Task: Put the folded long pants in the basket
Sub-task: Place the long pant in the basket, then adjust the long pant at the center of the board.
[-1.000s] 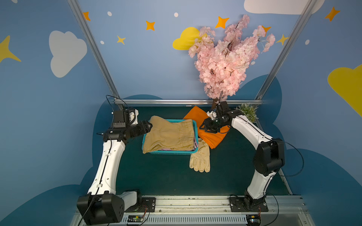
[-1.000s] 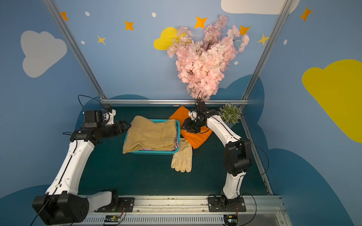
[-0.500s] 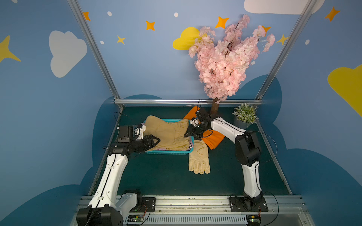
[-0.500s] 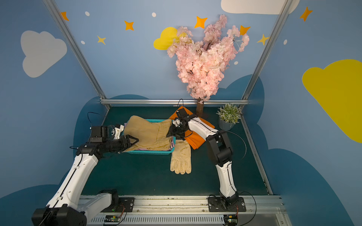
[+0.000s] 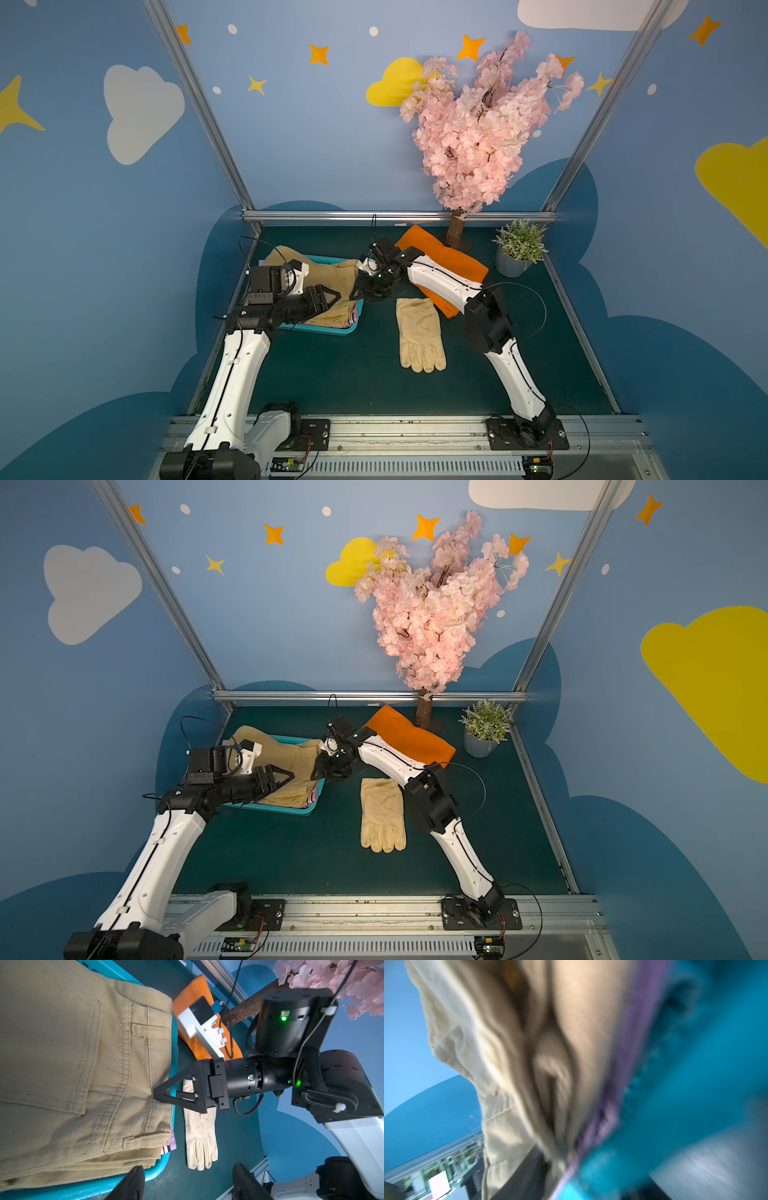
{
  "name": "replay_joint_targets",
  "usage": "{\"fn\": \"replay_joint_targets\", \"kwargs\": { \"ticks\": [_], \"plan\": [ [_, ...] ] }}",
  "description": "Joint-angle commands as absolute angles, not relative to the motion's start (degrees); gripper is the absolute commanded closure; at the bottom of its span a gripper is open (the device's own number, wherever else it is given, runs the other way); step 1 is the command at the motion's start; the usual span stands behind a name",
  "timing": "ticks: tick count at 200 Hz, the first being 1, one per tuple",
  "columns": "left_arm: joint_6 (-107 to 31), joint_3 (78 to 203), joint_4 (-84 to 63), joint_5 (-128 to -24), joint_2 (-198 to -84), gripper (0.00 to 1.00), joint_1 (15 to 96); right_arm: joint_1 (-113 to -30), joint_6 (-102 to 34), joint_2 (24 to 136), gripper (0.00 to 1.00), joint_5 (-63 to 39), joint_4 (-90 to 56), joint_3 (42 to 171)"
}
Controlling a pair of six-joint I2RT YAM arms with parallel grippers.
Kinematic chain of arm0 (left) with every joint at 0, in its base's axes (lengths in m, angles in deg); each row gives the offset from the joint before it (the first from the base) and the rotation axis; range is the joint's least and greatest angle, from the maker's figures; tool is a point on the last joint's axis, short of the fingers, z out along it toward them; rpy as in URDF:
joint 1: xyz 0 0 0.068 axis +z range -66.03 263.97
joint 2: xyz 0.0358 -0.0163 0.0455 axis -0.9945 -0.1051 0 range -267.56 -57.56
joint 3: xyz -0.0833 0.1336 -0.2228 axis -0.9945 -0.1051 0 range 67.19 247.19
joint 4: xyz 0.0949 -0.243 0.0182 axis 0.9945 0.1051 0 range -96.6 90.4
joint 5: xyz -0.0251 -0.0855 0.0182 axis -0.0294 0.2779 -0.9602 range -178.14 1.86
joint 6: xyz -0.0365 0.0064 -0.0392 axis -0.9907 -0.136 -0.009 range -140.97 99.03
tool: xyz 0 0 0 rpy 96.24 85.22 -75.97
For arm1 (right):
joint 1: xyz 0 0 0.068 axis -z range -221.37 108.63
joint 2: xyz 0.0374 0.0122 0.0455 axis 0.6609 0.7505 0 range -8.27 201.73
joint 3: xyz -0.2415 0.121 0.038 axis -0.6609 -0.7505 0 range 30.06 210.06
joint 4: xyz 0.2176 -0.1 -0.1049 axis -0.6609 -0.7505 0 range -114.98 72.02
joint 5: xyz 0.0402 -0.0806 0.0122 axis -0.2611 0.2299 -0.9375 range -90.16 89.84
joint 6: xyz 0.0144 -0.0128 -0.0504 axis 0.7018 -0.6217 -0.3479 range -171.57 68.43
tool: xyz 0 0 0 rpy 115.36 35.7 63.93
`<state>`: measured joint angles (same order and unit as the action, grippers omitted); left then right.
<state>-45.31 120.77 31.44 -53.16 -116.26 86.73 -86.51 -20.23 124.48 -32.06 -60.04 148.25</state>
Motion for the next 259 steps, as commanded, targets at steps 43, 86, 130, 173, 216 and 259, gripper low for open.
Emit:
{"fn": "replay_joint_targets", "kwargs": {
  "ticks": [43, 86, 130, 173, 216, 259],
  "plan": [
    [-48.4, 124.1, 30.0, -52.3, -116.1, 0.30, 80.5, -69.7, -23.4, 98.0, 0.45, -25.0, -52.2, 117.1],
    [-49.0, 124.4, 29.3, -53.7, -117.7, 0.31, 76.6, -60.7, -21.5, 88.1, 0.45, -24.0, -45.3, 100.2],
    [-48.9, 124.5, 29.6, -54.7, -118.0, 0.31, 74.9, -49.8, -17.6, 88.7, 0.45, -30.0, -37.7, 90.9],
    [-48.5, 125.1, 30.1, -55.0, -118.7, 0.31, 74.3, -43.7, -13.7, 91.5, 0.45, -34.2, -27.8, 86.0],
    [-48.2, 124.9, 30.2, -56.8, -119.8, 0.31, 71.7, -43.3, -9.2, 97.3, 0.45, -35.5, -20.3, 86.3],
    [-47.5, 125.3, 30.8, -57.7, -120.3, 0.31, 71.1, -44.2, -7.1, 100.1, 0.46, -34.8, -18.9, 86.9]
  ]
}}
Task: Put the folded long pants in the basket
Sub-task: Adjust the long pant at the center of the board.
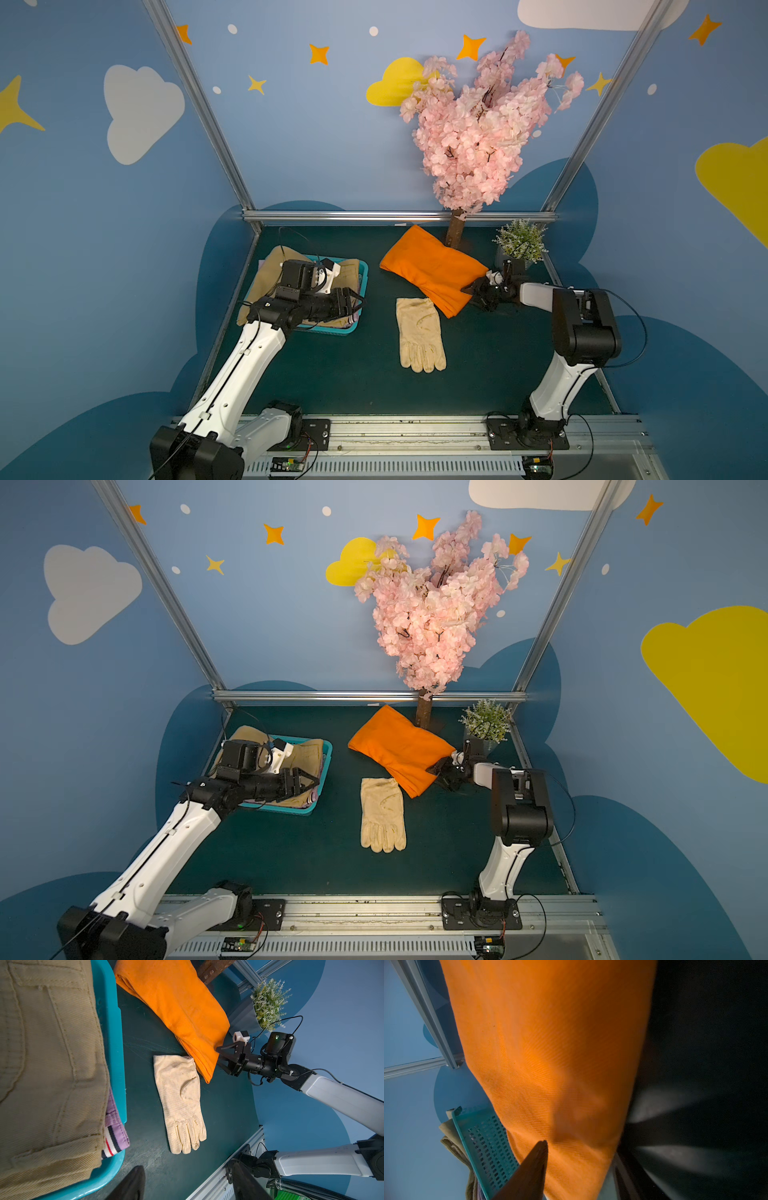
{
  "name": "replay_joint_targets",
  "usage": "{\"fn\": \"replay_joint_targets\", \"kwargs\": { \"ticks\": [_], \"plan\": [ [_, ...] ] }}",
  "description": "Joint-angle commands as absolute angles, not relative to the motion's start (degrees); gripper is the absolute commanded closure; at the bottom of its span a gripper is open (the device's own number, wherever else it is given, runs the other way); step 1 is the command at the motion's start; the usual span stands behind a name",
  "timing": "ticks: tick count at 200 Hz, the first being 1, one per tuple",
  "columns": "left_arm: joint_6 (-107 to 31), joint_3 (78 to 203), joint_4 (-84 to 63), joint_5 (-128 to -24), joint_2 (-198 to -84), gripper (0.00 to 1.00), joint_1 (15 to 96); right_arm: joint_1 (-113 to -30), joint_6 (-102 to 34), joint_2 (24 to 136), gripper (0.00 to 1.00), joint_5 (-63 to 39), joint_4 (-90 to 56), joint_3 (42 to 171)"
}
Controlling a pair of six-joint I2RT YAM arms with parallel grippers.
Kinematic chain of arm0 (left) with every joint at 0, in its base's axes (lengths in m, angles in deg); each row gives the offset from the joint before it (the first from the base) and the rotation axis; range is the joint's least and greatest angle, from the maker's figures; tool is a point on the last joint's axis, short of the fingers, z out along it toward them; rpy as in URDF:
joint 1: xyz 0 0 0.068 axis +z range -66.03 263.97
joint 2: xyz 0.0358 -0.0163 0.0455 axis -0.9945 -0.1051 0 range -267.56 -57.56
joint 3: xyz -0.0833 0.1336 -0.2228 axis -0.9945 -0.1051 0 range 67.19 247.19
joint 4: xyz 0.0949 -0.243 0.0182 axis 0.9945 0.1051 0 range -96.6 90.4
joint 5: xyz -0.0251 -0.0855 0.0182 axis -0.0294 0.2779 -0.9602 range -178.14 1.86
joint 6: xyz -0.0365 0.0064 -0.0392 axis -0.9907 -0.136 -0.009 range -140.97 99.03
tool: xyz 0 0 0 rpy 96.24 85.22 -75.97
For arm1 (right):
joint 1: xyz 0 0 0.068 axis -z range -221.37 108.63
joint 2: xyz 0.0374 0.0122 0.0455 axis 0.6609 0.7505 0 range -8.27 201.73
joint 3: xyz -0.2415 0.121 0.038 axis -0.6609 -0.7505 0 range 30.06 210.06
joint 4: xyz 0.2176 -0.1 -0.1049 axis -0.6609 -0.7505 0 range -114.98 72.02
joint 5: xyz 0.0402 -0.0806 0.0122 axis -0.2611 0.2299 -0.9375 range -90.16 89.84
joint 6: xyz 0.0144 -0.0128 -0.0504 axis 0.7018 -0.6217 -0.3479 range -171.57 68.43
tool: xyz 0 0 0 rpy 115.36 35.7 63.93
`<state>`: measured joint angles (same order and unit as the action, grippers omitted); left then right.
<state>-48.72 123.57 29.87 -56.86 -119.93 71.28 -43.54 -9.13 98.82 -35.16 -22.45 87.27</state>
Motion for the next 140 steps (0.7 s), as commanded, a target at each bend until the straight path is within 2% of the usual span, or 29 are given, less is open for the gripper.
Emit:
{"fn": "replay_joint_targets", "kwargs": {
  "ticks": [1, 25, 43, 102, 140],
  "plan": [
    [-47.5, 125.3, 30.8, -57.6, -120.3, 0.31, 71.1, -44.2, -7.1, 100.1, 0.46, -34.7, -18.8, 86.8],
    [-47.0, 125.5, 31.3, -58.8, -120.7, 0.31, 71.1, -44.3, -7.3, 102.3, 0.48, -35.0, -18.4, 87.1],
    [-47.0, 125.4, 31.6, -59.3, -120.8, 0.31, 71.0, -44.5, -6.7, 104.1, 0.56, -36.0, -15.8, 87.2],
    [-45.7, 125.9, 33.2, -60.7, -120.2, 0.31, 71.2, -46.5, -6.8, 106.5, 1.00, -39.2, -11.6, 88.7],
    [-45.7, 125.8, 33.3, -60.9, -120.1, 0.31, 71.0, -46.1, -7.0, 98.6, 1.00, -41.0, -9.8, 83.2]
  ]
}}
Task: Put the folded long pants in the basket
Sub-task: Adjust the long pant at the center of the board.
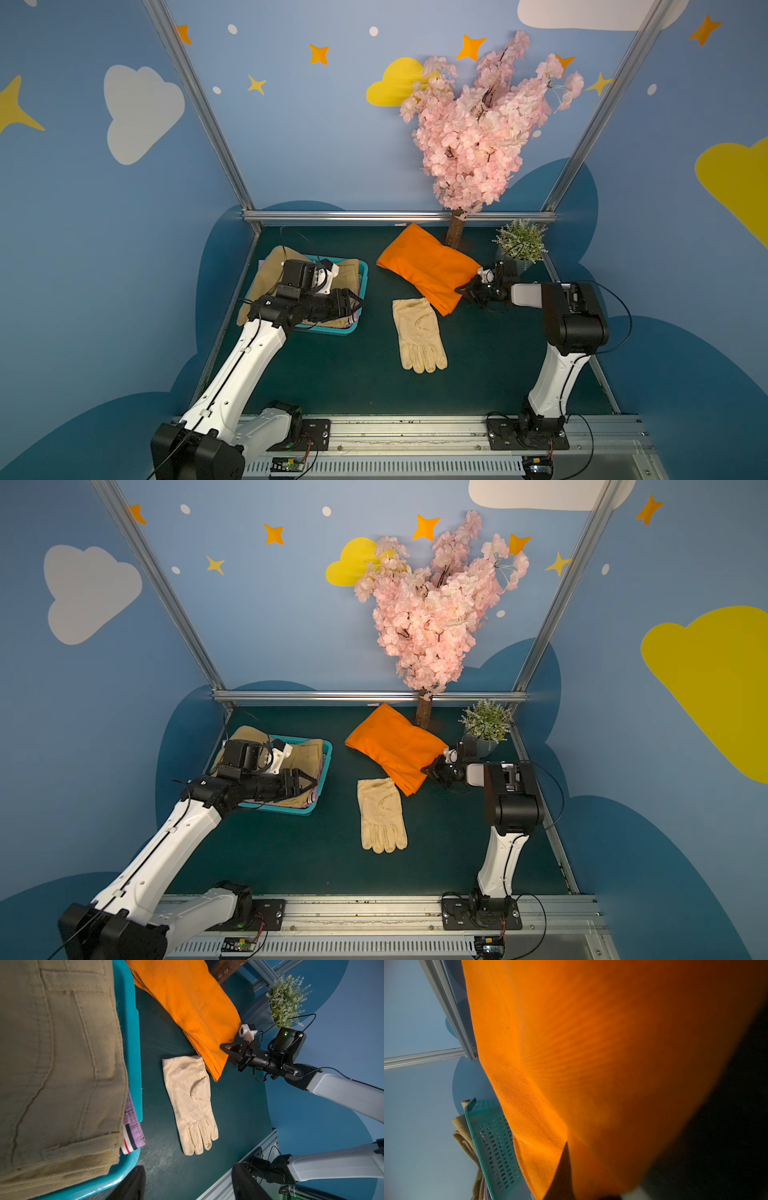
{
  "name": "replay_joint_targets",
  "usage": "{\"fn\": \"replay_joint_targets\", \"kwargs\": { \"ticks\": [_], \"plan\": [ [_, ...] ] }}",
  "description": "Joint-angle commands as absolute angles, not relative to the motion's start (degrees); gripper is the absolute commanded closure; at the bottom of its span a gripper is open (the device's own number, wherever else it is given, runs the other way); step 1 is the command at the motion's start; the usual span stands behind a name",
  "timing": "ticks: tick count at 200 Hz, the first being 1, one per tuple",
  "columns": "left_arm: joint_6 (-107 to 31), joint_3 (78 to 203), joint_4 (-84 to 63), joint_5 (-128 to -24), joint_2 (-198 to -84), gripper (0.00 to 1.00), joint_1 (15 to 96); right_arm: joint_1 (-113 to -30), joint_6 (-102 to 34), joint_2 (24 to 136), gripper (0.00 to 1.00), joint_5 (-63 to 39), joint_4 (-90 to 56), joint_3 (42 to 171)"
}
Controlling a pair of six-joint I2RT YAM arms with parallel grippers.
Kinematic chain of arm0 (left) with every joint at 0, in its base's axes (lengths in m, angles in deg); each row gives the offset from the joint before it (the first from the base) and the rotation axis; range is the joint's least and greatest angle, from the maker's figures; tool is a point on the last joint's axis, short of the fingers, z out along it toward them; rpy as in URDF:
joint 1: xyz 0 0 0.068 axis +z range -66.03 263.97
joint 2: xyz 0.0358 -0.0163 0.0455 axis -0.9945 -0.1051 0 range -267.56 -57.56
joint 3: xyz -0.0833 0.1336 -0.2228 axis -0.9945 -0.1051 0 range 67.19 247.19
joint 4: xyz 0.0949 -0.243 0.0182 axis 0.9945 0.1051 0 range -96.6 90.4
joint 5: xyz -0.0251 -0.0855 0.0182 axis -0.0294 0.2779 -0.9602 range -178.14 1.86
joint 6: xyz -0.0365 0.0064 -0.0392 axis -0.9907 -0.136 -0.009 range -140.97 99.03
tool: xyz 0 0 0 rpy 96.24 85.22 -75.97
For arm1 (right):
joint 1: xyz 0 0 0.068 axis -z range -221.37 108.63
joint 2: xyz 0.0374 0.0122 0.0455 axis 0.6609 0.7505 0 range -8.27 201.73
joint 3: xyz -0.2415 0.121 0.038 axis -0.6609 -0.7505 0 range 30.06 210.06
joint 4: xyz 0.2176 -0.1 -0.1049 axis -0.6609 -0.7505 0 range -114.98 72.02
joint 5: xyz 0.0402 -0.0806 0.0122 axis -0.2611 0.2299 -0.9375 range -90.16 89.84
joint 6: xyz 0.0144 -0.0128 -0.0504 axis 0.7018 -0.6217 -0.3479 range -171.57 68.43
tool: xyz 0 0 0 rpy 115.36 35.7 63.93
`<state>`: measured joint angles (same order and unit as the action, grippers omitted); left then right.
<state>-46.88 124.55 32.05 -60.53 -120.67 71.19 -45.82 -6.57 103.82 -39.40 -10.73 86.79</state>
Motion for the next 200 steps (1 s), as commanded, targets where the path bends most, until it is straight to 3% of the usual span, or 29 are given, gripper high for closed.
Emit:
{"fn": "replay_joint_targets", "kwargs": {
  "ticks": [1, 31, 57, 110, 129, 200],
  "plan": [
    [-45.7, 125.8, 33.3, -60.9, -120.1, 0.31, 71.1, -46.1, -7.0, 98.3, 1.00, -41.1, -9.9, 83.1],
    [-45.3, 125.8, 34.1, -60.9, -119.5, 0.31, 71.2, -44.1, -7.5, 84.5, 1.00, -41.6, -17.6, 76.7],
    [-44.8, 125.4, 34.5, -61.2, -119.0, 0.31, 71.1, -41.6, -10.9, 69.3, 1.00, -39.8, -32.9, 75.4],
    [-43.8, 124.3, 36.0, -60.3, -117.8, 0.31, 71.2, -31.7, -14.9, 46.2, 1.00, -33.9, -55.2, 84.1],
    [-44.0, 123.8, 35.8, -60.3, -116.8, 0.31, 71.1, -29.0, -19.3, 44.5, 1.00, -32.5, -65.0, 92.2],
    [-43.1, 121.6, 34.6, -56.7, -118.1, 0.31, 71.2, -33.1, -27.7, 42.4, 1.00, -15.3, -90.8, 114.3]
  ]
}}
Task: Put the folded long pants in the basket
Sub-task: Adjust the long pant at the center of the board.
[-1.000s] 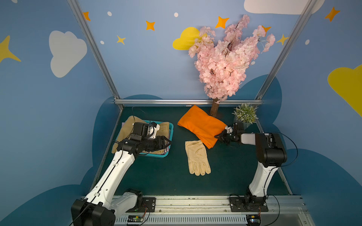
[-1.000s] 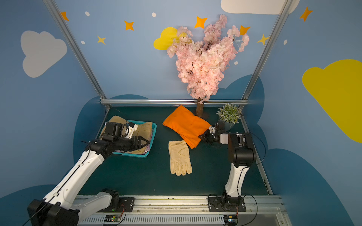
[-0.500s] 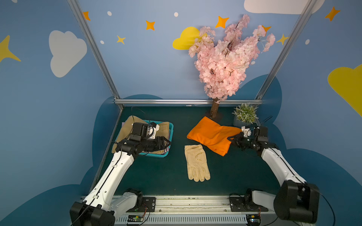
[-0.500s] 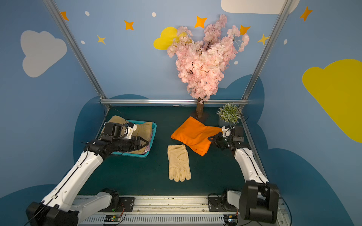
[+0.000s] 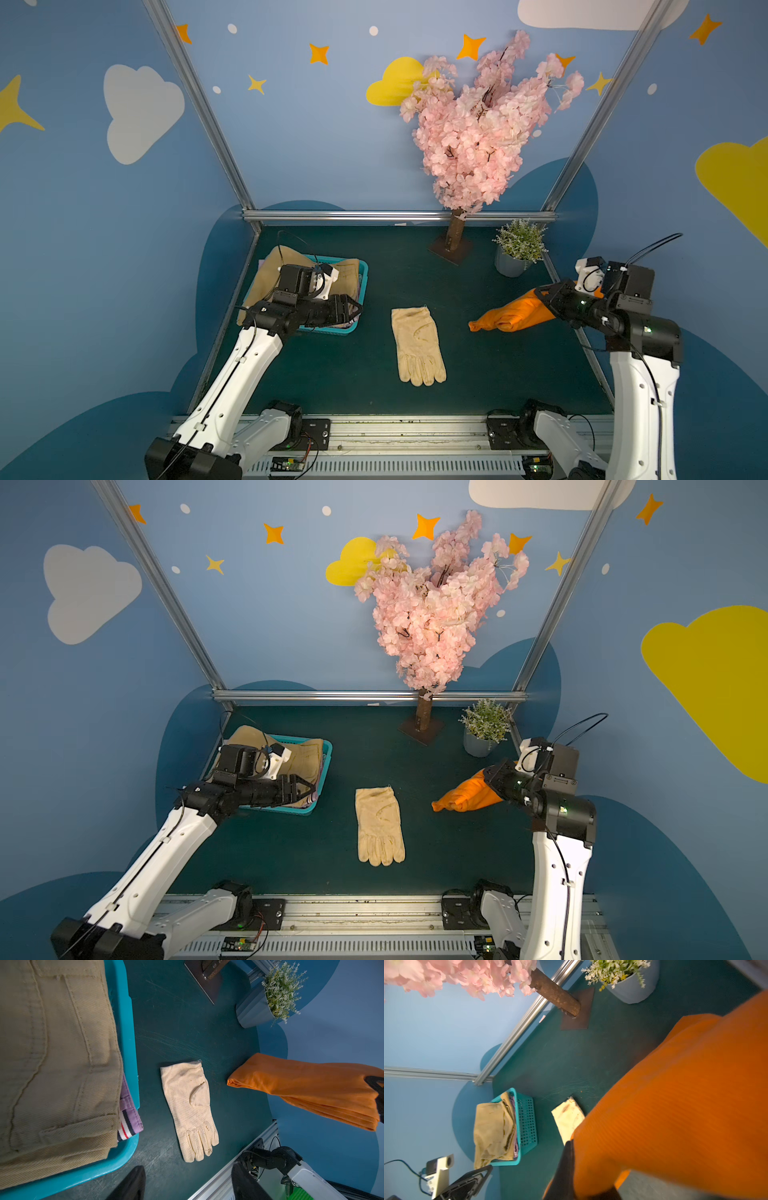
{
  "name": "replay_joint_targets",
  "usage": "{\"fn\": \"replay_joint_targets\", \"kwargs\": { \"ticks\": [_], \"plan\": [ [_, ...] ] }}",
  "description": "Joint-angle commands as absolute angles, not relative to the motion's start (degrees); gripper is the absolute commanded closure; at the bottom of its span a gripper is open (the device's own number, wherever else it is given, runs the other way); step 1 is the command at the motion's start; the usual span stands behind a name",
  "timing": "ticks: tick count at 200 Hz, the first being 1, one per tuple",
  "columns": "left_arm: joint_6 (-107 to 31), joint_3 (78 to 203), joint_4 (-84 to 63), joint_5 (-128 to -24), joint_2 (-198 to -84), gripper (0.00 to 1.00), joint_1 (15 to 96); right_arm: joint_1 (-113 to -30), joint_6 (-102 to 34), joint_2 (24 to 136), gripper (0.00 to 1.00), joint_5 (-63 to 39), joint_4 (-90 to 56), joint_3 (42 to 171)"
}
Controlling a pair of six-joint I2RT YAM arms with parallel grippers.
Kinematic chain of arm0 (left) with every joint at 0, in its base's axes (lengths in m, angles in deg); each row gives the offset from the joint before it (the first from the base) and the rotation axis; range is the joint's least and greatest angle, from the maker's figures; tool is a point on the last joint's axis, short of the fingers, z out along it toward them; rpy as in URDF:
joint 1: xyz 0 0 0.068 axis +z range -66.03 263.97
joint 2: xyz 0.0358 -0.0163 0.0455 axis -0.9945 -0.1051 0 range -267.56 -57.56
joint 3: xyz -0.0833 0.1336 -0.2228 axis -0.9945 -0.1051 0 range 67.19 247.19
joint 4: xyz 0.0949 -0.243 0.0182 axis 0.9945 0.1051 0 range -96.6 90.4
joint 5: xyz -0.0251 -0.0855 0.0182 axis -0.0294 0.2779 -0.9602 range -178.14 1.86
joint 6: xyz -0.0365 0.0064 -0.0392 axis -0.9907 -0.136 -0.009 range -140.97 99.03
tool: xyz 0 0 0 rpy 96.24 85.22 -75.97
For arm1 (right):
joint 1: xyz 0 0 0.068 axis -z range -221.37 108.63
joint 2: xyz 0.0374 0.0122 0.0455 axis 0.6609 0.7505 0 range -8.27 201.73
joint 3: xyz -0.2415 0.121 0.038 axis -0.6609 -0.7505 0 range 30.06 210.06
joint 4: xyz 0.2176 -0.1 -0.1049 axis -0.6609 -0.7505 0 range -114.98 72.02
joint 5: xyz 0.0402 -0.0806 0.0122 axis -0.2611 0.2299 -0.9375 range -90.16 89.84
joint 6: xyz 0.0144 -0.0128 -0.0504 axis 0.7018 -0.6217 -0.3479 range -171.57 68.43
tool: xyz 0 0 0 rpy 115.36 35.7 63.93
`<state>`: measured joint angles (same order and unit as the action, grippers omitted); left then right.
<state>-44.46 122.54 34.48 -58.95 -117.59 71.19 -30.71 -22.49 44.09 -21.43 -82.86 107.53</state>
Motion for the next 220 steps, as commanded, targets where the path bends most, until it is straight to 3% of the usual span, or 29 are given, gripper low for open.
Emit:
{"fn": "replay_joint_targets", "kwargs": {
  "ticks": [1, 60, 109, 175, 216, 220],
  "plan": [
    [-43.0, 121.5, 34.6, -56.6, -118.1, 0.31, 71.2, -33.2, -27.8, 42.4, 1.00, -15.2, -91.0, 114.4],
    [-43.2, 119.3, 35.0, -54.0, -116.7, 0.31, 71.1, -36.3, -32.3, 47.1, 1.00, -15.7, -98.7, 124.8],
    [-42.9, 117.5, 35.3, -55.1, -113.7, 0.31, 71.1, -39.7, -30.5, 52.0, 1.00, -24.9, -87.5, 115.1],
    [-43.1, 117.8, 36.0, -56.0, -112.4, 0.31, 71.0, -61.1, -20.8, 70.9, 1.00, -21.2, -63.4, 112.9],
    [-43.6, 119.1, 36.6, -56.1, -112.4, 0.31, 71.1, -70.6, -18.1, 90.6, 1.00, -20.1, -58.2, 123.1],
    [-43.8, 119.3, 36.6, -56.1, -112.5, 0.31, 71.1, -71.6, -18.4, 92.8, 0.94, -20.1, -58.6, 124.8]
  ]
}}
